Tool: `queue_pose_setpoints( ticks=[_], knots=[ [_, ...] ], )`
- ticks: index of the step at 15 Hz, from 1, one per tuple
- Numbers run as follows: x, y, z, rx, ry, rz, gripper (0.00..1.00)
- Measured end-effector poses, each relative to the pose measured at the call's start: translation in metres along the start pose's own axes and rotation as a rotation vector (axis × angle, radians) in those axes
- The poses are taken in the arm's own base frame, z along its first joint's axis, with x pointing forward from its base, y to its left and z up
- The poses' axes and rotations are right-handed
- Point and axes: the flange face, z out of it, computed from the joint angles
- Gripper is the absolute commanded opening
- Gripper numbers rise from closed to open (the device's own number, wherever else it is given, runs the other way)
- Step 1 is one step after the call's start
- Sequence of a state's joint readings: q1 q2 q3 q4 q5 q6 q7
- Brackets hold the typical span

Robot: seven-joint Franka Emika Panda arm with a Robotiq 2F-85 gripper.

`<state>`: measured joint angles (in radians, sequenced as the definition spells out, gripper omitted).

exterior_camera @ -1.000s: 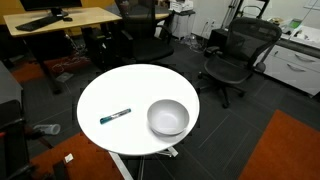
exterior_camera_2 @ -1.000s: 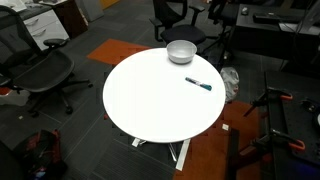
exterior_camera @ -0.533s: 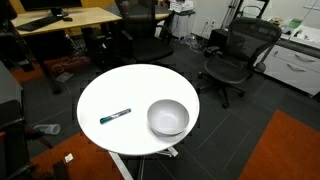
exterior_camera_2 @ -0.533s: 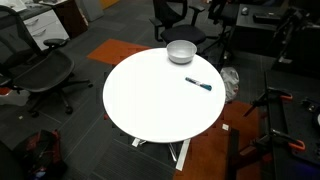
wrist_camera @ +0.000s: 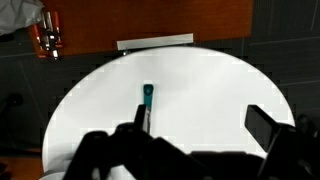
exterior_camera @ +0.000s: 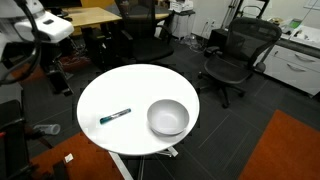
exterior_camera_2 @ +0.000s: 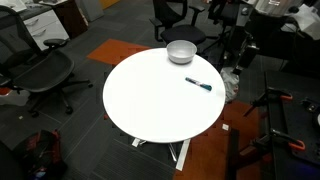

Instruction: Pick up the marker and put it in the bowl

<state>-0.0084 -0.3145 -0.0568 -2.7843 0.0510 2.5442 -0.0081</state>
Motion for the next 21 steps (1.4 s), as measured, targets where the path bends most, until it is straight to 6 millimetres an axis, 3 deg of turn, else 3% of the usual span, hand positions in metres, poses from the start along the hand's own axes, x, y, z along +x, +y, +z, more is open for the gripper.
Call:
queue_pose_setpoints(
  ticks=[7,17,21],
  knots=[
    [0.026,0.019,0.062,-0.027,0.035,0.030,1.00],
    [0.090,0.050,0.116,-0.067,0.050,0.067,1.00],
    [0.104,0.062,0.137,-0.075,0.033,0.085,1.00]
  ],
)
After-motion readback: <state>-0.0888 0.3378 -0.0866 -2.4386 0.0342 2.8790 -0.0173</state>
